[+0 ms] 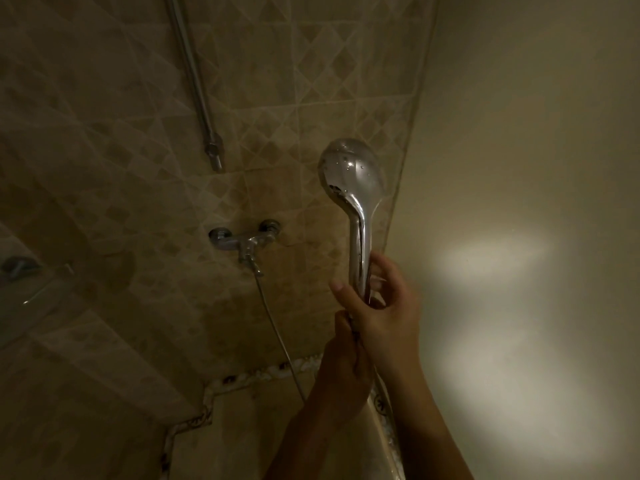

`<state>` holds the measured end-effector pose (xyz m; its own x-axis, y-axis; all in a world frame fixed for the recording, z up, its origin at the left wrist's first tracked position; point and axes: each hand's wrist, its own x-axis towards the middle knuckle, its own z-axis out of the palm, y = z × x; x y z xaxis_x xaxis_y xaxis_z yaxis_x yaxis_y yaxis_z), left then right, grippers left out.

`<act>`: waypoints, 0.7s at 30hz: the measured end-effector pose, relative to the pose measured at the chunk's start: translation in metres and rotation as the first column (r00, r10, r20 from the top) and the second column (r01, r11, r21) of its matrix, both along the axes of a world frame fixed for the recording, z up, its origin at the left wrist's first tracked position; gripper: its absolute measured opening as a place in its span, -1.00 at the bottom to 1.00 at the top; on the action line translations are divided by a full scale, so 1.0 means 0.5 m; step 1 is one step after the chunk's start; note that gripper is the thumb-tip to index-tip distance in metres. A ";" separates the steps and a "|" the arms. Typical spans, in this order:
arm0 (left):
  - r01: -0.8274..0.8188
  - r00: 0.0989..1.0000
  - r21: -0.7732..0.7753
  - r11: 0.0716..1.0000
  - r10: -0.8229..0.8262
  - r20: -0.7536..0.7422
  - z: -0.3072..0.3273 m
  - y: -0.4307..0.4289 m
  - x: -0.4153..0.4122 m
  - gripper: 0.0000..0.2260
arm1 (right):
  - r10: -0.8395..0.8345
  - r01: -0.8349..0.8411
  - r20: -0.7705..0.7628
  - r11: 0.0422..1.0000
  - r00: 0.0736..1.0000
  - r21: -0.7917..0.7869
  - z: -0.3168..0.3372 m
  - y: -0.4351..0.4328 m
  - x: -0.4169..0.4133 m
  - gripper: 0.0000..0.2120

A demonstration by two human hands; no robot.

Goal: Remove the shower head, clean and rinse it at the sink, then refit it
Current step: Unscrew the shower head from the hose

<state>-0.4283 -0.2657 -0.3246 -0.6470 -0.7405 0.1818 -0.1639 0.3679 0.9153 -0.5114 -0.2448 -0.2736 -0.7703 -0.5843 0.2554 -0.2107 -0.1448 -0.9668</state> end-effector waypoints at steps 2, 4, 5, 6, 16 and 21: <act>0.002 1.000 0.016 1.000 -0.003 0.027 0.001 0.001 0.006 -0.79 | -0.031 0.031 -0.007 0.999 0.999 -0.008 -0.007 -0.004 -0.002 -0.49; 0.005 1.000 0.029 1.000 -0.006 0.020 0.005 0.001 0.010 -0.81 | -0.034 0.035 0.007 0.999 0.999 -0.011 -0.008 -0.004 -0.002 -0.54; 0.007 1.000 0.023 1.000 -0.007 0.009 0.004 0.001 0.011 -0.83 | -0.020 0.020 0.013 1.000 1.000 -0.017 -0.008 -0.004 -0.001 -0.56; 0.006 1.000 0.022 1.000 -0.006 0.007 0.004 0.001 0.012 -0.85 | 0.006 -0.006 0.022 1.000 1.000 -0.030 -0.008 -0.001 0.000 -0.57; -0.087 0.996 -0.148 0.985 0.083 -0.034 0.014 0.004 0.012 -0.78 | 0.186 -0.185 0.049 0.983 0.981 -0.019 0.004 0.004 0.003 -0.50; -0.023 1.000 -0.024 0.999 0.023 -0.014 0.012 -0.003 0.012 -0.83 | 0.133 -0.131 0.032 0.990 0.991 -0.054 0.002 0.001 -0.005 -0.49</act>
